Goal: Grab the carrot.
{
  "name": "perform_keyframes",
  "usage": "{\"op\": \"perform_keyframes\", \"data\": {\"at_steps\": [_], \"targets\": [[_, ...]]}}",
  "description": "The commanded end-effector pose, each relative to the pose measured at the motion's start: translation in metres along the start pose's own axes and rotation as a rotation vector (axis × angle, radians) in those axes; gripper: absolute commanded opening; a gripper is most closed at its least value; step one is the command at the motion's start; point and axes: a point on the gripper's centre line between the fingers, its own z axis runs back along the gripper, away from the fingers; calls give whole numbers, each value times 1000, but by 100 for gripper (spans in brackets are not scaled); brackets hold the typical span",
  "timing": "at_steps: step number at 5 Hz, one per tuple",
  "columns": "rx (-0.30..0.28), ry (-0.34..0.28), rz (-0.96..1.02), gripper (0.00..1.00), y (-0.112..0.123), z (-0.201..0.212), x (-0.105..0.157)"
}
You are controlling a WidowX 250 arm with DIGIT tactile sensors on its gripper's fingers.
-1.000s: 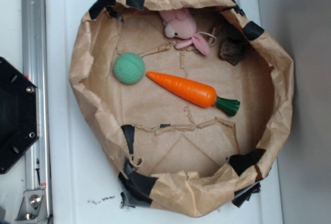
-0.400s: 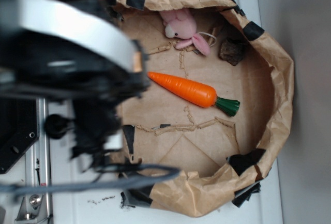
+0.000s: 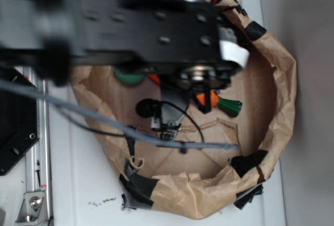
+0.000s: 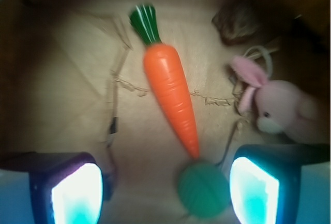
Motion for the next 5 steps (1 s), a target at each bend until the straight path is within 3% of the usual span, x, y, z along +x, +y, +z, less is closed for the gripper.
{"op": "perform_keyframes", "data": {"at_steps": [1, 2, 3, 4, 5], "targets": [[97, 17, 2, 100, 12, -22, 26], [120, 35, 1, 100, 16, -36, 43], [67, 46, -28, 100, 3, -54, 47], [-23, 43, -76, 100, -13, -53, 41], [-92, -8, -147, 100, -30, -41, 31]]}}
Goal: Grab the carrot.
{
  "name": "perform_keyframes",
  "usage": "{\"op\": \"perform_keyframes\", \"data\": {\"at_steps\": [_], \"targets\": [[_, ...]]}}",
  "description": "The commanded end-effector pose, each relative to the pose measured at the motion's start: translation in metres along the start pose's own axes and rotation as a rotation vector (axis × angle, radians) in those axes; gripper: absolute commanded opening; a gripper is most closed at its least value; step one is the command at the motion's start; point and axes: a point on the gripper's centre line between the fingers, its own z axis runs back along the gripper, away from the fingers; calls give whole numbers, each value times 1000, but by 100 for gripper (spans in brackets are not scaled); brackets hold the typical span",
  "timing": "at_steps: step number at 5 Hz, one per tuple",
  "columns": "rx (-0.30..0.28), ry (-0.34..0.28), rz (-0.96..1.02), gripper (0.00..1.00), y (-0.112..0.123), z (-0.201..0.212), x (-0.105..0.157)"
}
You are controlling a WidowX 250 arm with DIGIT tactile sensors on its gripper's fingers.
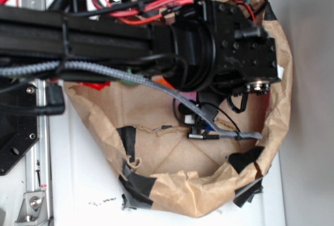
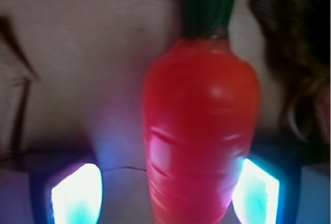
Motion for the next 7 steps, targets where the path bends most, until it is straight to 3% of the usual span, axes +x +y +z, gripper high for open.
{"op": "perform_keyframes", "data": {"at_steps": [1, 3, 4, 5, 7], "targets": [[-55, -118, -95, 100, -17, 17, -7], [-44, -107, 1, 100, 2, 12, 15], [-81, -108, 35, 100, 0, 13, 34], [-75, -108, 75, 0, 4, 11, 39], [-30, -129, 48, 0, -2, 23, 26]]}}
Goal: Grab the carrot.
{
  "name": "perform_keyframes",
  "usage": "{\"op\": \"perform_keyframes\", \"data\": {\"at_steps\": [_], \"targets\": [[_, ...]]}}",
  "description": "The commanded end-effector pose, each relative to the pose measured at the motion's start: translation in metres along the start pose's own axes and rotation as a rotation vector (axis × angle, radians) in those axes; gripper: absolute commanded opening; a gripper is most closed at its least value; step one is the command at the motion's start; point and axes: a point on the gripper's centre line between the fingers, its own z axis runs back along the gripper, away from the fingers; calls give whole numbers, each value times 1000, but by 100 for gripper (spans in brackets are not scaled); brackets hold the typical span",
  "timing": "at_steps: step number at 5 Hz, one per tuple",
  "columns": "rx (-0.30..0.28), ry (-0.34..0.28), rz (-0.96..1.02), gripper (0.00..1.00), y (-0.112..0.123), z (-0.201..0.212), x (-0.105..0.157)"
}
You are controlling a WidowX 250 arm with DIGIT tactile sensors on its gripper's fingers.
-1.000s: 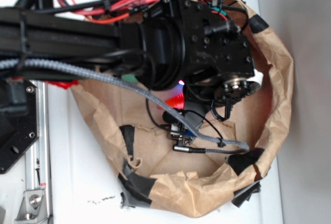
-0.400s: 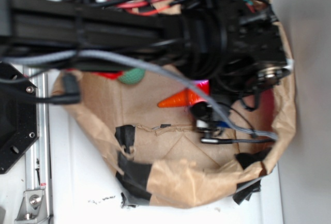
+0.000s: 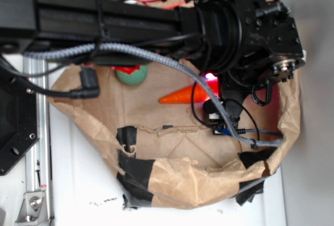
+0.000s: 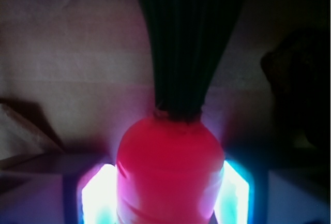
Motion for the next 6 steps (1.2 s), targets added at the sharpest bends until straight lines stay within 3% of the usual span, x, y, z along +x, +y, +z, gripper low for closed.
{"op": "perform_keyframes", "data": {"at_steps": [1, 2, 3, 4, 6], "targets": [[-17, -126, -66, 0, -7, 66, -15], [-31, -268, -50, 0, -14, 113, -35], [17, -354, -30, 0, -21, 160, -53], [28, -401, -32, 0, -25, 200, -65], [92, -353, -2, 0, -31, 185, -69]]}}
